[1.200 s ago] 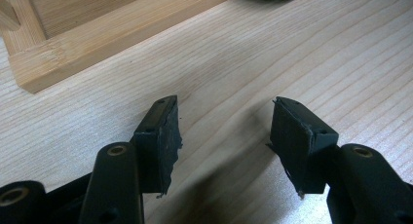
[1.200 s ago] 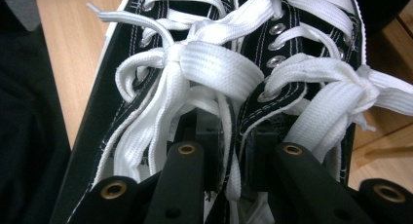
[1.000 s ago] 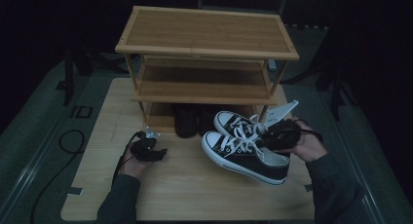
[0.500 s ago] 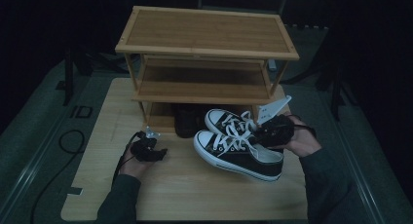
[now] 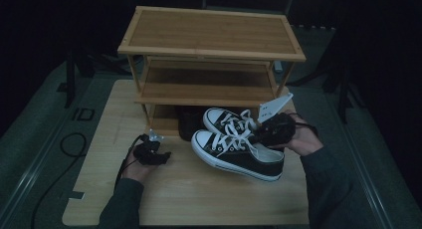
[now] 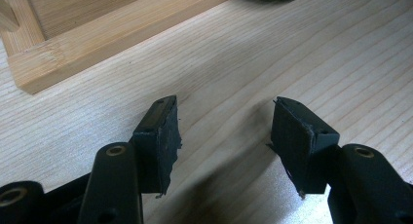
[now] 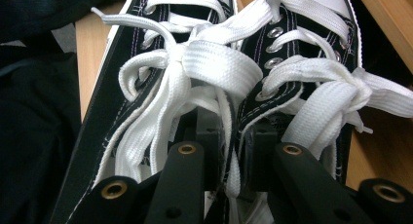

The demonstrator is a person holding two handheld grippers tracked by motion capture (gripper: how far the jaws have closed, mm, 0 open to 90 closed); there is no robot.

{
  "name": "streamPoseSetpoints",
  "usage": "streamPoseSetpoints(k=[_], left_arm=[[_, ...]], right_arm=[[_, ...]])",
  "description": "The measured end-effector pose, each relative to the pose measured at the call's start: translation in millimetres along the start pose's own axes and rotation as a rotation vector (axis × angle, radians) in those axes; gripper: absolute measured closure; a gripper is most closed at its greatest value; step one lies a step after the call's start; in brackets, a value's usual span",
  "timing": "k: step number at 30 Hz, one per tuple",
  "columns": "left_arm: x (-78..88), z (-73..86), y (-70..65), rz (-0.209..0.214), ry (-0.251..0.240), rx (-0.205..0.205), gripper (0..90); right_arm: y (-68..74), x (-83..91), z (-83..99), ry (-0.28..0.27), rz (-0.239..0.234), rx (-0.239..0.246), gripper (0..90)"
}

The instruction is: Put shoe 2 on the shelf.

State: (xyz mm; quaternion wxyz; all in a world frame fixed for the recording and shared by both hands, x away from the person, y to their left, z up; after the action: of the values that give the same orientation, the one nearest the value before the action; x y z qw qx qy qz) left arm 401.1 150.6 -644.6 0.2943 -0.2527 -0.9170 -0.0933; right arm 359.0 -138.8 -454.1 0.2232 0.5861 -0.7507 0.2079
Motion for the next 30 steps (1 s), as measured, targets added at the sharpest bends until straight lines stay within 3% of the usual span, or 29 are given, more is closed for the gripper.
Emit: streamPoseSetpoints(k=[19, 30], left_arm=[[0.0, 0.0, 0.0, 0.001, 0.001, 0.0, 44.1], [-0.1, -0.1, 0.0, 0.001, 0.0, 0.0, 44.0]], right_arm=[[1.3, -6.5, -15.2, -0.033, 0.003, 0.02, 82.7], [4.3, -1.2, -33.8, -0.093, -0.009, 0.032, 82.6]])
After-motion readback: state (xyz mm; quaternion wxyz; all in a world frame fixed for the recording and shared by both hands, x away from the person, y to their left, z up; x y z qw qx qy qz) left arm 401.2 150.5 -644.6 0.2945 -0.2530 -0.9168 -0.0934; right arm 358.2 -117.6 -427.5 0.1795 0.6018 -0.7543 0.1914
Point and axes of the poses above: each handheld gripper's, and its own axes: x roughly backward along the jaws, z roughly out of its underside, y roughly to its left, the point moved 10 cm from there along -x, roughly forward along the jaws, and after that the axes turned 15 degrees about -y, right-handed, at the moved point
